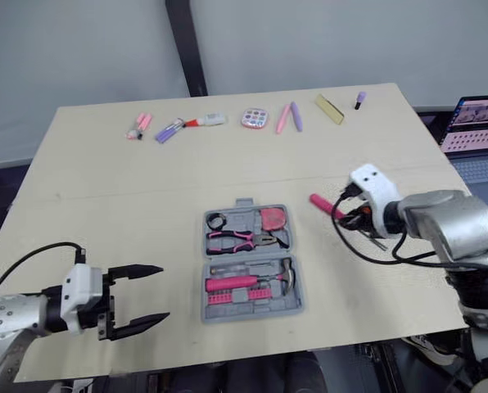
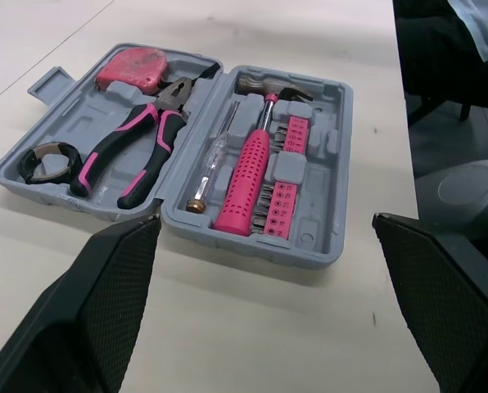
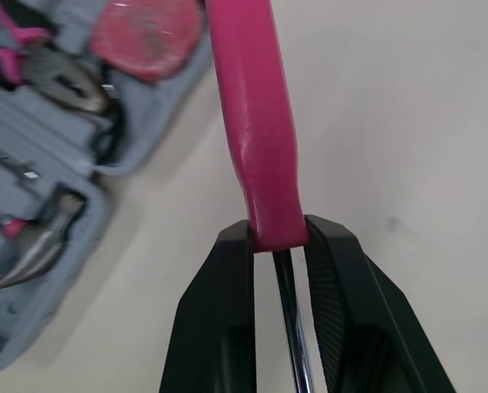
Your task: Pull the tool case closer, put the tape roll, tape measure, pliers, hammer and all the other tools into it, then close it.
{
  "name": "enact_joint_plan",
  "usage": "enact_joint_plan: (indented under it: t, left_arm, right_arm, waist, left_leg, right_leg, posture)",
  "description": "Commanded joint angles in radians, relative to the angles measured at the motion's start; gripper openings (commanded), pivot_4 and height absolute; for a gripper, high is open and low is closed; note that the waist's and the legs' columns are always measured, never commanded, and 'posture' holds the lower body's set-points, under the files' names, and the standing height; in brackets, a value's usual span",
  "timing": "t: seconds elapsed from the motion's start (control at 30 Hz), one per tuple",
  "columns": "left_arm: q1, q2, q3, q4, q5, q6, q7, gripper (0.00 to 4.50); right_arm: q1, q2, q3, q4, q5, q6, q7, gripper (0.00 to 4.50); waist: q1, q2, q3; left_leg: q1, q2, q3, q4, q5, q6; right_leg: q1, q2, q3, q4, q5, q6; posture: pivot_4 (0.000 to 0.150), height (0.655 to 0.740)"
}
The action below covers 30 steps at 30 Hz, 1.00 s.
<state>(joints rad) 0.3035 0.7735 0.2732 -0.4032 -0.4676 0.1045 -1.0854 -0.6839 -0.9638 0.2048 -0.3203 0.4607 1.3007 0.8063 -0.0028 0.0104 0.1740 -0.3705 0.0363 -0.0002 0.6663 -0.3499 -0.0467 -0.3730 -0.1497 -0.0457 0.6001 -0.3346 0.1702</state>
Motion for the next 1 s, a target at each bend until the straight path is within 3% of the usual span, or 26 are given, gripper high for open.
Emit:
enact_joint_plan:
  t: [0.03,0.4,1.0]
  left_arm:
    - [0.021,0.019,0.040,0.006,-0.016,-0.019,-0.030,4.50]
    - [0.097,0.045,0.107,0.052,-0.012,-0.075,-0.117,4.50]
    - [0.157,0.051,0.141,-0.024,-0.014,-0.041,-0.115,4.50]
  right_arm:
    - [-0.039,-0.020,0.076,-0.138,0.055,0.009,0.079,0.36]
    - [-0.198,0.150,0.419,-0.205,0.030,0.022,0.084,0.36]
    - [-0.280,0.292,0.695,-0.087,-0.080,-0.094,0.145,0.36]
  waist:
    - [0.000,0.000,0.000]
    - [-0.002,-0.002,0.000]
    - [-0.005,-0.004,-0.002]
  left_leg:
    - [0.000,0.000,0.000,0.000,0.000,0.000]
    - [0.000,0.001,0.003,0.000,0.000,0.000]
    - [0.001,0.001,0.004,0.000,0.000,0.000]
  right_leg:
    - [-0.001,0.000,0.000,0.001,0.000,0.000]
    - [-0.003,0.000,0.000,0.003,0.000,-0.001]
    - [-0.004,-0.001,-0.001,0.005,0.000,-0.002]
  posture:
    - [0.150,0.7400]
    - [0.150,0.7400]
    - [0.150,0.7400]
